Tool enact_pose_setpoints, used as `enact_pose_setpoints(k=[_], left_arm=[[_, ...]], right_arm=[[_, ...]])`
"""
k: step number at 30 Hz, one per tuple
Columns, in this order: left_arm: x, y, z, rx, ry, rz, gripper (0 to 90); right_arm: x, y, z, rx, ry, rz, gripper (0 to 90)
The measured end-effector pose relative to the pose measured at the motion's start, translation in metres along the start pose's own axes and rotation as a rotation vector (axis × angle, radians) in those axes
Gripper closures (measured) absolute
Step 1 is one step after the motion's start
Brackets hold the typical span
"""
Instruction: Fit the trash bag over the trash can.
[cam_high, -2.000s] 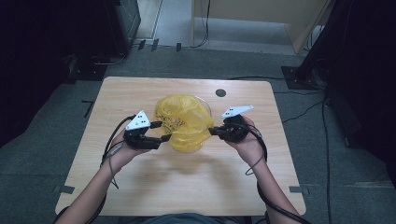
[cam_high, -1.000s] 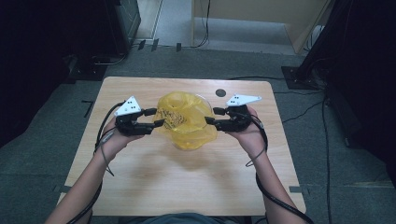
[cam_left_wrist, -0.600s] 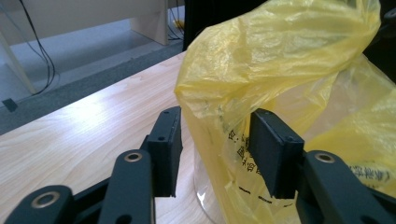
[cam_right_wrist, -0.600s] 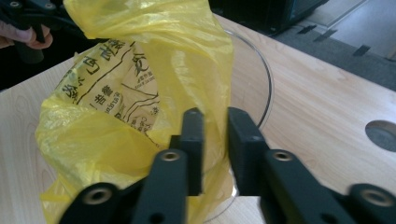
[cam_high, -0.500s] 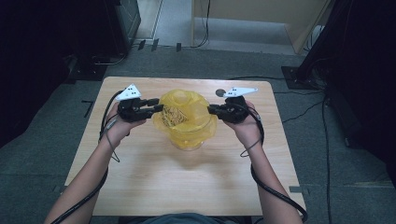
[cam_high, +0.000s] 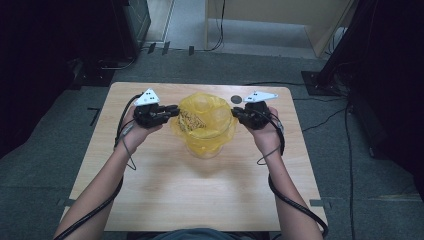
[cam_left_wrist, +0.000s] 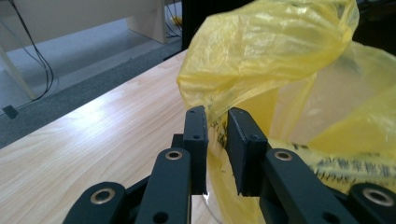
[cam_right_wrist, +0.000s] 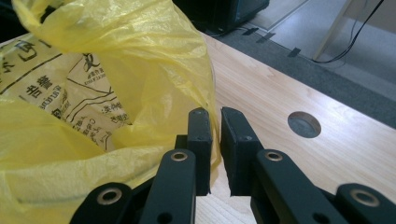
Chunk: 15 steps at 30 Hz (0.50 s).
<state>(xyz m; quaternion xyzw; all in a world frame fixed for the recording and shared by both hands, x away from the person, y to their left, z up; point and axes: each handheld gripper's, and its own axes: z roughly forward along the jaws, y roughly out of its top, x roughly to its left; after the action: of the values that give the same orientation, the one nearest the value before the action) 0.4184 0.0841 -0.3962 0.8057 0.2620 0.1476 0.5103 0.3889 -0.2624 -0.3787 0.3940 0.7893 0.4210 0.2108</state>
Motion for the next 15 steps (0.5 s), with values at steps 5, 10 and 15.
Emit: enact_pose_setpoints(k=[5, 10, 15], left_arm=[[0.0, -0.001, -0.001, -0.002, -0.013, -0.023, 81.9], [-0.005, -0.005, -0.01, 0.001, -0.083, -0.004, 89.1], [-0.002, -0.012, -0.017, -0.013, -0.121, -0.018, 89.7]], right_arm=[[-0.005, -0.006, 0.005, -0.01, 0.06, 0.055, 89.7], [-0.005, -0.01, -0.001, -0.003, 0.139, 0.051, 90.0], [-0.003, -0.016, -0.007, 0.01, 0.252, 0.05, 90.0]])
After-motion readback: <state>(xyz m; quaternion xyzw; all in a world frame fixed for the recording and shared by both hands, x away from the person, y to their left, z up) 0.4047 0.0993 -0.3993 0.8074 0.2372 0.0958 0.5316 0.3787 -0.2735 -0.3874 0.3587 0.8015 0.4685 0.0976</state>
